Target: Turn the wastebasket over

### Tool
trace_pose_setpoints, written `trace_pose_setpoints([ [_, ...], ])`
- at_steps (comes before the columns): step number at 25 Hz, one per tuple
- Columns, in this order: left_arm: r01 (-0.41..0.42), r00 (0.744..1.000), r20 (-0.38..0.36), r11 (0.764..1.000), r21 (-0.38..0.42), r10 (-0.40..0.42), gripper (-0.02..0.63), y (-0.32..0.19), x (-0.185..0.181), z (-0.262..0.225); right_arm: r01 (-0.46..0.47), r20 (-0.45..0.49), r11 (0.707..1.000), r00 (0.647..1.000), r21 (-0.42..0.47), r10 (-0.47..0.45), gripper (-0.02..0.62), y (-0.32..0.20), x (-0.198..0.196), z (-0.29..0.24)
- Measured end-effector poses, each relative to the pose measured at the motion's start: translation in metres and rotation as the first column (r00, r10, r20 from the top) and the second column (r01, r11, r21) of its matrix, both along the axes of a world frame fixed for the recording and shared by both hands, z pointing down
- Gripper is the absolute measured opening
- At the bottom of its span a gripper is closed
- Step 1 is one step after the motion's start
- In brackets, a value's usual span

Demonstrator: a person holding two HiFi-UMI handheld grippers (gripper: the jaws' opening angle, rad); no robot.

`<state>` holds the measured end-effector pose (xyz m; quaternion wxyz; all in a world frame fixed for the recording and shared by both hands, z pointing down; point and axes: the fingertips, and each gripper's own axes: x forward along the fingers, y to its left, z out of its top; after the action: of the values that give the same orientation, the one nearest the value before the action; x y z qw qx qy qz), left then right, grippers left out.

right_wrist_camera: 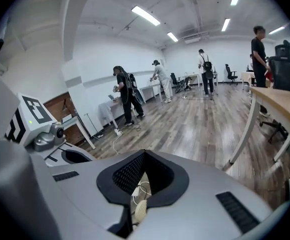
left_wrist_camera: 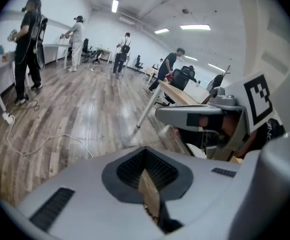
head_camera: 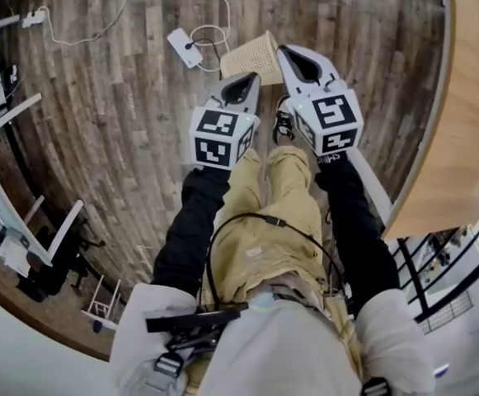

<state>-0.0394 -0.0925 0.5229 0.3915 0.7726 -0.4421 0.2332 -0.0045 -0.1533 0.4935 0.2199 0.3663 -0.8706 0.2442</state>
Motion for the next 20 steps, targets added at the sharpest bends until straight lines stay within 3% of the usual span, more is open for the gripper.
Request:
trace_pose_setpoints([
  [5, -0.018, 1.000, 0.012, 0.995, 0.100, 0.017, 0.002, 0.005, 0.007, -0.082, -0.001, 0.029, 0.998, 1.000, 0.063, -0.001, 0.021, 0.019, 0.014, -0.091],
  [9, -0.030, 0.999, 0.019, 0.985, 0.170, 0.027, 0.002, 0.012, 0.017, -0.140, -0.053, 0.097, 0.996, 0.994, 0.071, 0.046, 0.021, 0.038, 0.031, -0.150],
  [16, -0.035, 0.999, -0.014, 0.949, 0.314, 0.041, 0.002, 0.008, 0.033, -0.242, -0.084, 0.145, 0.981, 0.988, 0.173, 0.059, 0.021, 0.057, 0.039, -0.249],
  [20, -0.010, 0.999, -0.031, 0.918, 0.397, 0.024, 0.002, 0.005, 0.033, -0.292, -0.118, 0.154, 0.954, 0.985, 0.274, 0.077, 0.021, 0.058, 0.044, -0.304],
])
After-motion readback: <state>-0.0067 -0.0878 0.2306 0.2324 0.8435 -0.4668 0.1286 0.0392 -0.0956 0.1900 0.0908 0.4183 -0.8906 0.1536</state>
